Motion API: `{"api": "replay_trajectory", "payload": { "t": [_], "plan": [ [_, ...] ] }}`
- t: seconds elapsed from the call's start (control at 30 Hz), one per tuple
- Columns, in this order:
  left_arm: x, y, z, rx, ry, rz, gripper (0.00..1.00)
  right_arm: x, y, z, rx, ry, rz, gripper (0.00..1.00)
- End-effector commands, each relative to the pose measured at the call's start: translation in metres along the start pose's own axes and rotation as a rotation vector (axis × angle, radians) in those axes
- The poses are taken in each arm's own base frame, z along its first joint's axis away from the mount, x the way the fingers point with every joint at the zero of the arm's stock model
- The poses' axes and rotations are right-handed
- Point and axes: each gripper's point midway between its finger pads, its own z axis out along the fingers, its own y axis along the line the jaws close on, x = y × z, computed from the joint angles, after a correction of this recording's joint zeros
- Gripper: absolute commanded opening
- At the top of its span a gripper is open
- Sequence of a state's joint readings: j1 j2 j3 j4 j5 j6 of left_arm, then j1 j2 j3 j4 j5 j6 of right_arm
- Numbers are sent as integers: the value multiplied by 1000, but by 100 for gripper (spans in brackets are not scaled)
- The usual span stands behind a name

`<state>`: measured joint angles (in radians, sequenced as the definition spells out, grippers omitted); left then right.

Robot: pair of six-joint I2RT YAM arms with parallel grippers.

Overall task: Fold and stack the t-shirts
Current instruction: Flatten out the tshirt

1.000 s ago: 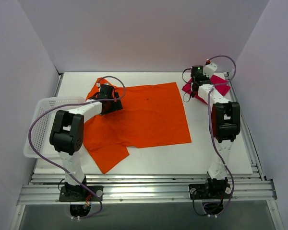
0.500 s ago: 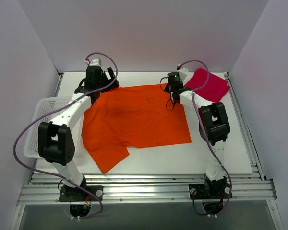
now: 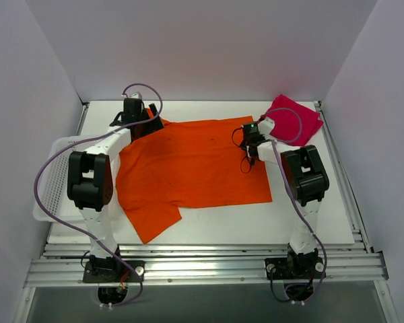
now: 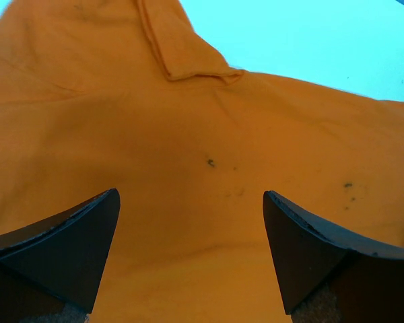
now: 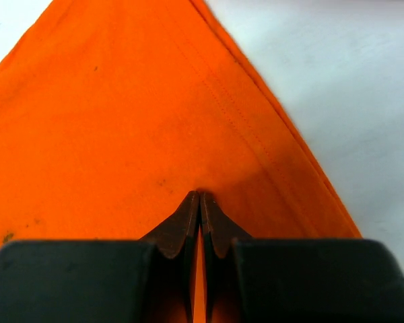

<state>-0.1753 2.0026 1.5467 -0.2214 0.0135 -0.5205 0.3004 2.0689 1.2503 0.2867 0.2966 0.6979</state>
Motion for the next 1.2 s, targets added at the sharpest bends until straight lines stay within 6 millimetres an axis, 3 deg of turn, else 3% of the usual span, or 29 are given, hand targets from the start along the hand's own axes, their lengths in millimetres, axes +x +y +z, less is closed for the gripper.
{"api": "replay_trajectory", "payload": {
  "t": [0.0, 0.13, 0.33, 0.37, 0.43, 0.47, 0.5, 0.53, 0.57, 0.6, 0.63, 0.67, 0.7, 0.73, 0.8, 0.87, 0.9, 0.97, 1.0, 1.03, 1.07, 1.1, 1.13, 1.17],
  "plan": [
    [-41, -24, -12, 83, -95, -7, 96, -15, -55, -5, 158, -21, 59, 0],
    [-40, -18, -10, 73, -92, -12, 96, -27, -78, -10, 203, -52, 93, 0],
    [-38, -23, -7, 99, -91, -26, 94, -28, -65, -3, 128, -37, 83, 0],
    [-36, -25, -5, 106, -88, -29, 93, -29, -60, -2, 109, -35, 82, 3],
    [-35, -33, -3, 135, -92, -38, 93, -27, -52, 0, 92, -27, 64, 23],
    [-36, -37, -2, 143, -97, -38, 93, -26, -44, -2, 86, -31, 45, 51],
    [-36, -42, 0, 162, -101, -37, 92, -33, -33, -7, 76, -50, 29, 66],
    [-39, -47, 0, 175, -108, -35, 91, -41, -30, -10, 103, -86, 13, 74],
    [-36, -50, 2, 182, -103, -35, 90, -45, -21, -16, 104, -104, -11, 78],
    [-36, -52, 2, 187, -105, -37, 89, -57, 9, -27, 54, -139, -29, 79],
    [-31, -51, 3, 184, -98, -41, 88, -63, 26, -34, 22, -155, -51, 79],
    [-34, -55, 0, 202, -116, -50, 86, -73, 60, -47, -39, -180, -79, 79],
    [-29, -54, 0, 204, -111, -53, 85, -78, 77, -53, -72, -189, -91, 79],
    [-14, -46, 2, 186, -82, -61, 84, -81, 96, -59, -116, -186, -103, 79],
    [-17, -50, -3, 211, -109, -64, 80, -97, 135, -76, -176, -206, -135, 79],
    [0, -42, -1, 196, -78, -67, 77, -105, 157, -87, -222, -219, -152, 78],
    [2, -45, -3, 209, -84, -67, 67, -107, 168, -90, -251, -227, -165, 75],
    [25, -38, -1, 204, -51, -76, 60, -109, 200, -102, -364, -218, -171, 53],
    [28, -43, -1, 222, -54, -82, 49, -97, 207, -92, -381, -187, -187, 44],
    [34, -44, -1, 229, -42, -83, 45, -109, 223, -98, -422, -201, -175, 35],
    [45, -42, 0, 227, -22, -83, 40, -107, 229, -94, -432, -189, -184, 6],
    [48, -45, -1, 236, -22, -82, 36, -83, 231, -75, -435, -130, -214, 0],
    [56, -49, -1, 238, -13, -75, 31, -89, 242, -76, -459, -138, -203, 0],
    [60, -51, -2, 243, -13, -72, 25, -69, 242, -56, -451, -101, -218, 0]
  ]
}}
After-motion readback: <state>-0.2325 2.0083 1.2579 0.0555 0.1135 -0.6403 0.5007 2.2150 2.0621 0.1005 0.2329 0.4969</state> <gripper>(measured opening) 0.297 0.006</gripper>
